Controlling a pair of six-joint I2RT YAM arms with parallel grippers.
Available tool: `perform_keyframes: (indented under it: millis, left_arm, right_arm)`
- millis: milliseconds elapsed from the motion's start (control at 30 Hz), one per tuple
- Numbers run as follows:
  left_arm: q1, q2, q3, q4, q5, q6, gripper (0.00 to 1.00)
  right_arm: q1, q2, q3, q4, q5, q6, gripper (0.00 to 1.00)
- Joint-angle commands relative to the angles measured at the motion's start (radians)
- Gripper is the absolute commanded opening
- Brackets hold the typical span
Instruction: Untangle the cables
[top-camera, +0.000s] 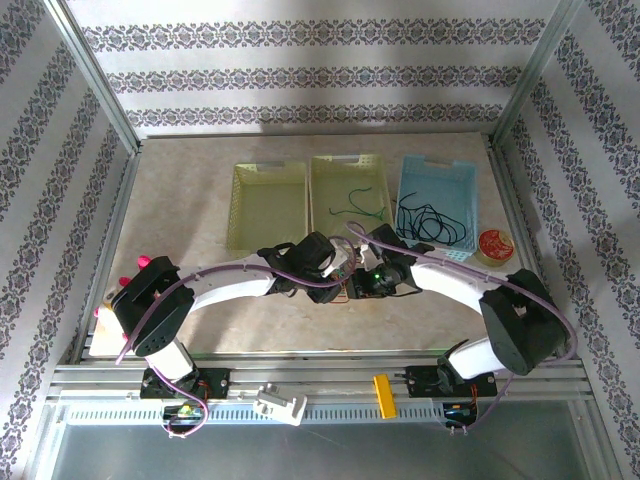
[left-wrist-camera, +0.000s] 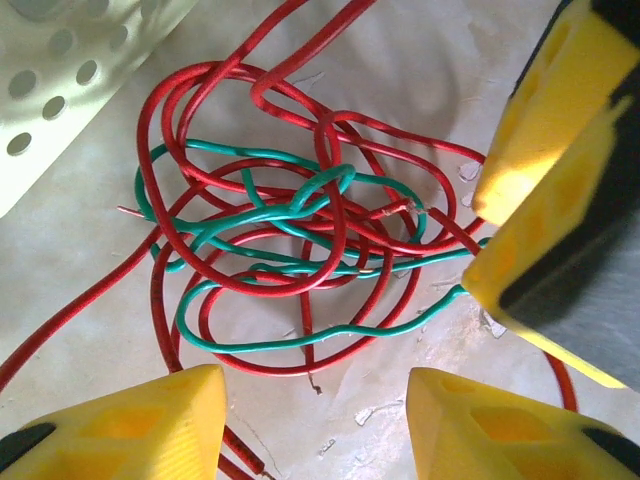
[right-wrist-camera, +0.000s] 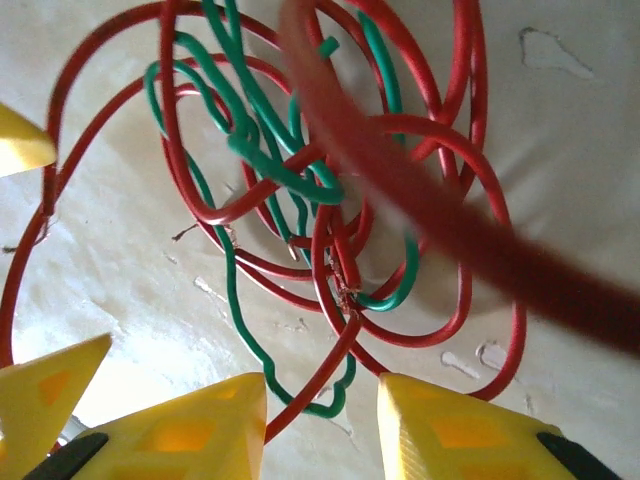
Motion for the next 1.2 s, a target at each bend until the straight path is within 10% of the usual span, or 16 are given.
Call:
perform_keyframes:
  millis: [0, 500, 900, 1167]
  left_arm:
    - [-0.019, 0.013, 0.015, -0.037, 0.004, 0.025, 0.50]
    - [-0.025, 0.042, 0.021, -0.054, -0.002, 0.025, 0.43]
    - [-0.025, 0.054, 0.033, -0.061, 0.000, 0.014, 0.01]
    - [-0.025, 0.042, 0.014, -0.045, 0.005, -0.008, 0.00]
  right_arm:
    - [-0.005, -0.050, -0.023, 0.003, -0.018, -0.007, 0.37]
    - [-0.018, -0.092, -0.060, 0.003, -0.045, -0.003, 0.37]
    - [-0.039, -0.142, -0.083, 0.015, 0.013, 0.016, 0.37]
    - [-0.038, -0.112, -0.064, 0.069, -0.013, 0.019, 0.38]
